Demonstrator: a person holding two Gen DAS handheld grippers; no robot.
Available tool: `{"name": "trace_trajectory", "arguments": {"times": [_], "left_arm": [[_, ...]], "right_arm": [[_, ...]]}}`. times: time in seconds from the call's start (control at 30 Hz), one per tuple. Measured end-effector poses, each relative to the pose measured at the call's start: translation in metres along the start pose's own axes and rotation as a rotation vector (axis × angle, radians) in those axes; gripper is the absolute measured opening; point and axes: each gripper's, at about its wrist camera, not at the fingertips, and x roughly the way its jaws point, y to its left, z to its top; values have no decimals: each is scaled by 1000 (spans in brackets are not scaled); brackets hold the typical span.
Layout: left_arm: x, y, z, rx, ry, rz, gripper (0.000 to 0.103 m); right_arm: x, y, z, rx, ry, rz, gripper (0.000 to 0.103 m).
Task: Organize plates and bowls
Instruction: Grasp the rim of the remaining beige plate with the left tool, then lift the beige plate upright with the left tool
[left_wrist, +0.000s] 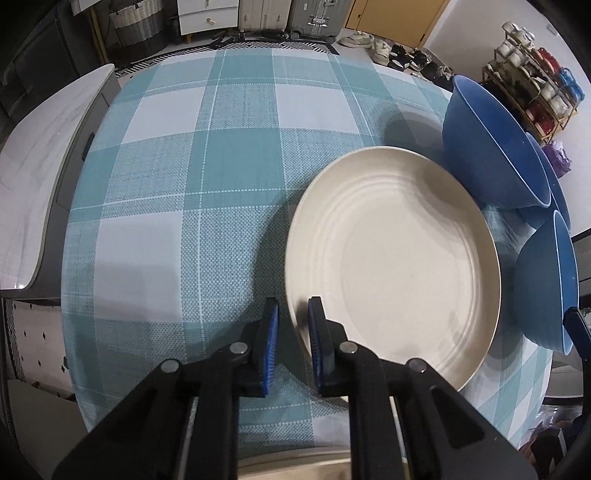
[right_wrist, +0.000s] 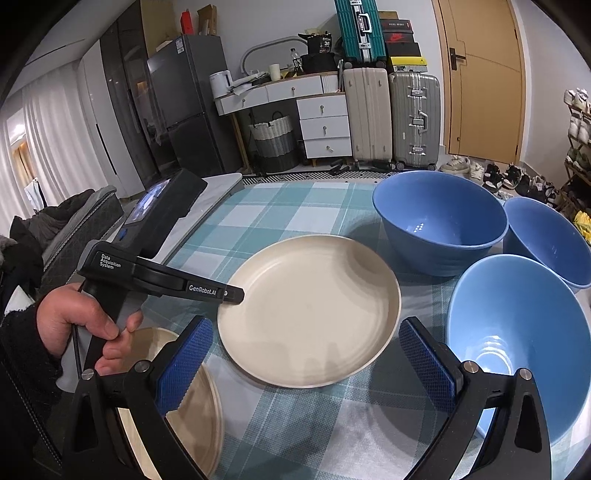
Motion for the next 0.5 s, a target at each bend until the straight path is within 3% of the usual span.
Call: {"name": "trace_trajectory", "arguments": {"times": [0.5], "left_arm": [[-4,27,-4,-39,-16,38,13]], "right_arm": [[20,-16,13,88,77,2,102]]}}
